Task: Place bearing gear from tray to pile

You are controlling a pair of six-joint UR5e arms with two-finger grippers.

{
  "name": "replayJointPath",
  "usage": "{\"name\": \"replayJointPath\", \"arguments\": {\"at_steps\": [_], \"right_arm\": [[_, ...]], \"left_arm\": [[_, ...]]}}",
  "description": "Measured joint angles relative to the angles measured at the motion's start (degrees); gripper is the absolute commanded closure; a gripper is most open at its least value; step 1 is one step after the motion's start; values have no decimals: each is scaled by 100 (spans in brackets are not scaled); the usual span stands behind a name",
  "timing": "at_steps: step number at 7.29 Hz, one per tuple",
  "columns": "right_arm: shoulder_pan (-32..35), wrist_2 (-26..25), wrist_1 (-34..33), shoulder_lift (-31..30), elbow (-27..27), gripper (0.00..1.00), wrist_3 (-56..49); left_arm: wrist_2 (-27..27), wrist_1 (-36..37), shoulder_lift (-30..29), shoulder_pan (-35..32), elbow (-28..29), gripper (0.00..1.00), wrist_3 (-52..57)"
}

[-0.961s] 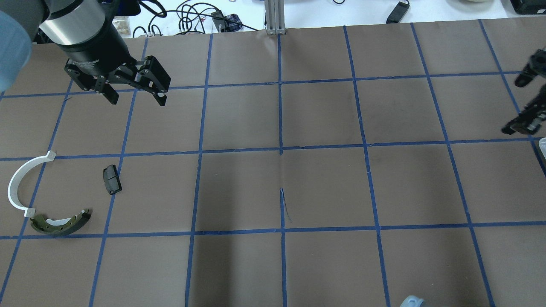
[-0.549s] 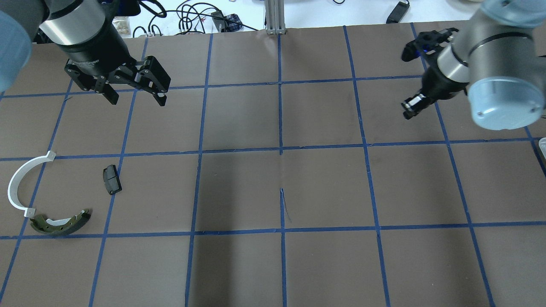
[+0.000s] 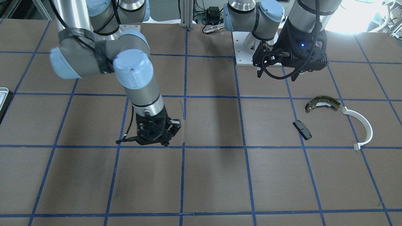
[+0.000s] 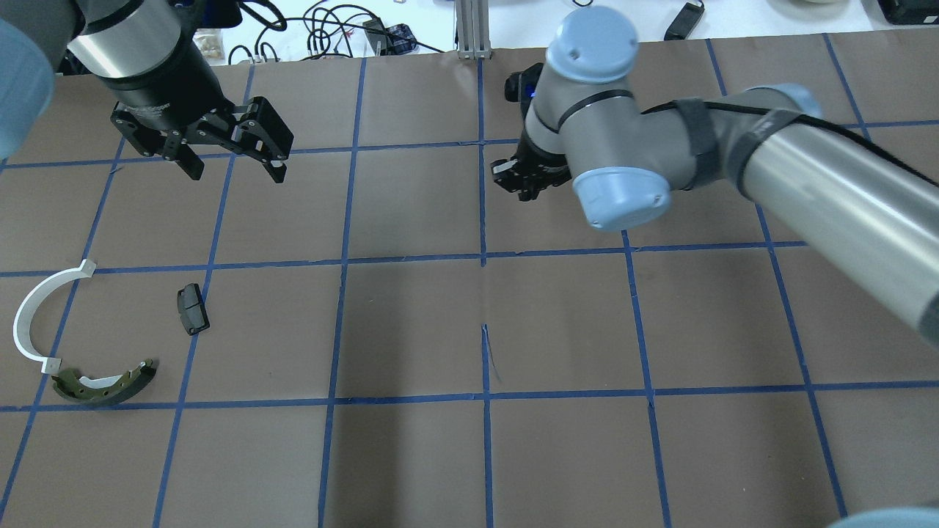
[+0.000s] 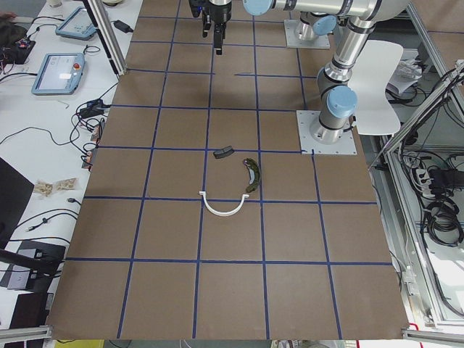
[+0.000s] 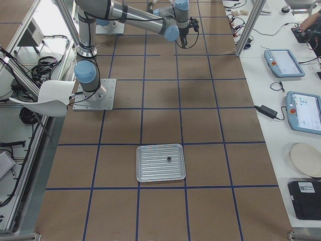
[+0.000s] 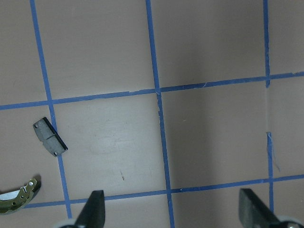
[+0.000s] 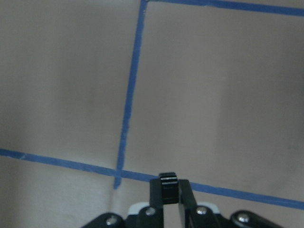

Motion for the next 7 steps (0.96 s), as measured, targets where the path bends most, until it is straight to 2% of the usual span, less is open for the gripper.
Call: {"name": "replayJointPath", "arguments": {"at_steps": [1,2,5,6,7], "right_arm": [[265,-46,-123,400,-238,60,403],[379,-128,-161,614,-363,1,548],[388,-301,66,701,-479,0,410],[199,-426,465,529,-602,0,2],[-215,-551,1158,142,-722,0,-752]], "left_arm": [[-2,0,0,0,2,0,-3],[-1,0,0,0,2,0,-4],[-18,4,-19,-36,16,0,-29],[-5,12,-79,-134,47,0,-51],[-1,36,-170,-253,80,0,-160]]}}
